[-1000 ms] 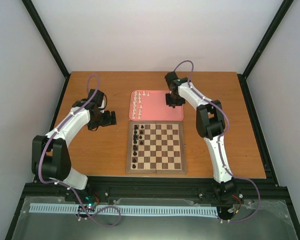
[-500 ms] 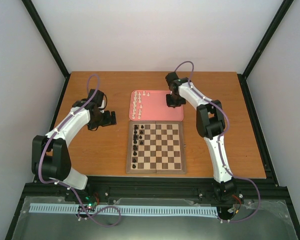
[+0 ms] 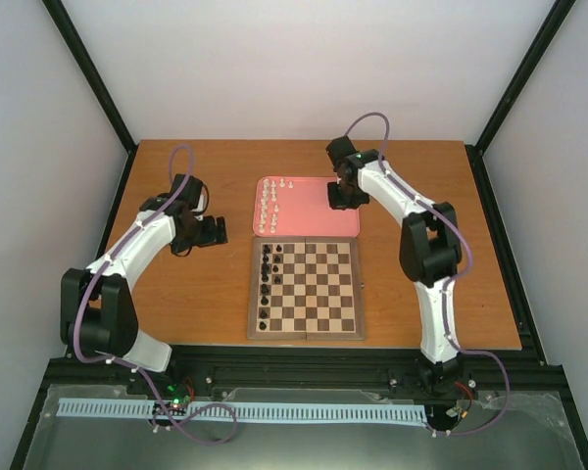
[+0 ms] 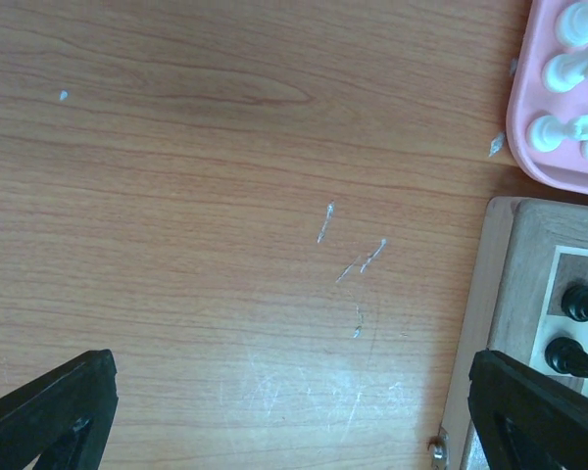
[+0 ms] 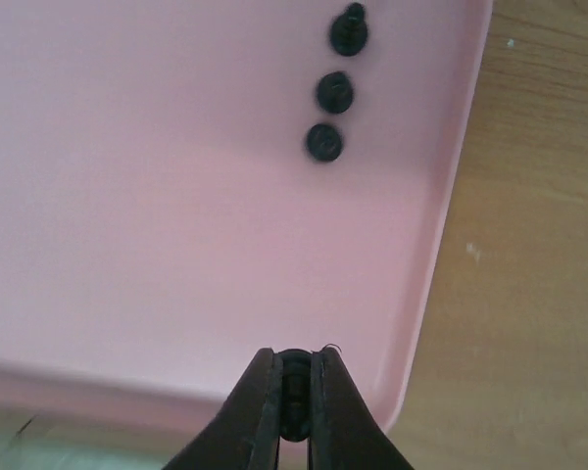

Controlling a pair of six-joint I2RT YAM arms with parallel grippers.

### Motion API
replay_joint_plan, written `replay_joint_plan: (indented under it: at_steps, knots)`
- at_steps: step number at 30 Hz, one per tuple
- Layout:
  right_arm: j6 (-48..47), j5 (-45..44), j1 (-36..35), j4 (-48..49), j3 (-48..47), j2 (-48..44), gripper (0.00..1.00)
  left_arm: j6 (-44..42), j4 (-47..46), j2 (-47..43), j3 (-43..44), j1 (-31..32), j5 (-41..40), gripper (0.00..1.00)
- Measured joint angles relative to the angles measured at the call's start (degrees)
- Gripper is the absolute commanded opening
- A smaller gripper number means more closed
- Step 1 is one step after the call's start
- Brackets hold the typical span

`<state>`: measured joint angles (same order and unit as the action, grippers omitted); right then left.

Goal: Set up the chess pieces on the board
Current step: Pick up the chess piece from the storage box, then place the chess piece on the chessboard.

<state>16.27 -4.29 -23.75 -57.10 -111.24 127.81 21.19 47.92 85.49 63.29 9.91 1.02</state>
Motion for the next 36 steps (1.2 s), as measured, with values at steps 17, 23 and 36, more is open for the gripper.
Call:
replay_joint_plan:
  at_steps: [17, 23, 36]
  knots:
    - [11.4, 0.6, -30.8, 1.0, 27.4, -25.0, 0.03, 0.0, 0.1, -4.4, 0.0, 0.0, 0.4, 1.00]
    - [13.4, 1.4, -35.7, 1.9, 26.3, -22.7, 0.03, 0.0, 0.1, -4.6, -0.3, 0.0, 0.8, 1.00]
    - [13.0, 2.3, -36.4, 2.5, 20.0, -13.8, 0.03, 0.0, 0.1, -6.7, -0.8, 0.0, 0.8, 1.00]
